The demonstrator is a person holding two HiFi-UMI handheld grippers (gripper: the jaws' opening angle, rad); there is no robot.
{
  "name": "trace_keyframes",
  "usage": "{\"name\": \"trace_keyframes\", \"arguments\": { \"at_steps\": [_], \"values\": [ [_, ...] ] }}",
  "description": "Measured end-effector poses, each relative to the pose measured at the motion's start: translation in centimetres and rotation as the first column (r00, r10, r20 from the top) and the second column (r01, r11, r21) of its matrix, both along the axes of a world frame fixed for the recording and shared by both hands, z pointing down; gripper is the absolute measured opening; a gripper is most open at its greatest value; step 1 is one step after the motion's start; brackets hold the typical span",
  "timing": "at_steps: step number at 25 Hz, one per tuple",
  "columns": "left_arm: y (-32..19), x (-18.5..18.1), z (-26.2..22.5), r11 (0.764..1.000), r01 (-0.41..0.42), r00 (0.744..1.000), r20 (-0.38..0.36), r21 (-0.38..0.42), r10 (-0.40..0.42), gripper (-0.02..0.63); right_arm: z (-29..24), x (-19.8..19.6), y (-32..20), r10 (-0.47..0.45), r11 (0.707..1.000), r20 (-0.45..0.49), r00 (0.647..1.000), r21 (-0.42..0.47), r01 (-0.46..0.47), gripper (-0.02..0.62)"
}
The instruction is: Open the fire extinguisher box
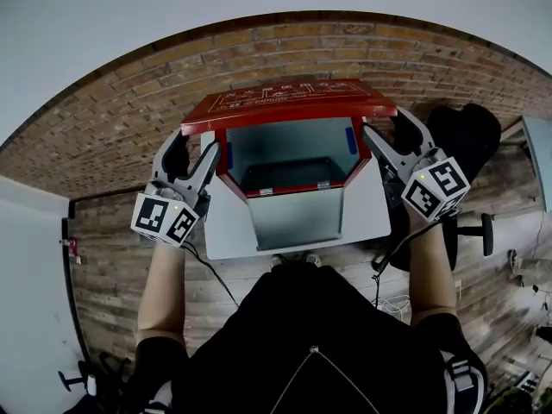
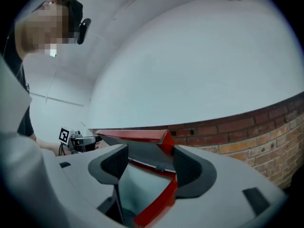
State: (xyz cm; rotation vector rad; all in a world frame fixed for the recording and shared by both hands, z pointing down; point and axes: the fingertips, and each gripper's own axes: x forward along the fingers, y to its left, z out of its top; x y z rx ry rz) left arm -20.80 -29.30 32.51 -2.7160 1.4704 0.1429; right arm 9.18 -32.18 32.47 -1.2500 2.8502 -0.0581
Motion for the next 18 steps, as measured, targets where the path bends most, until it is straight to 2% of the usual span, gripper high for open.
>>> {"name": "trace_keyframes", "arguments": {
  "at_steps": [6, 12, 18],
  "values": [
    [-3.4, -0.4, -3.1, 0.995, 0.025, 1.000, 0.001, 0.099, -0.025, 0.328, -2.4, -0.2, -4.7, 0.041, 0.998, 0.009, 0.999, 0.052, -0.042, 0.301],
    [-6.9, -0.6, -4.8, 0.992, 0.054, 0.999, -0.004, 0.116, -0.054, 0.328, -4.1, -0.7, -8.6, 0.066, 0.994, -0.001, 0.998, 0.083, -0.066, 0.301],
    [-11.3, -1.0, -5.5, 0.990, 0.097, 0.995, 0.014, 0.101, -0.099, 0.330, -4.8, -1.4, -12.8, 0.084, 0.993, -0.001, 0.996, 0.084, -0.083, 0.301]
  ]
}}
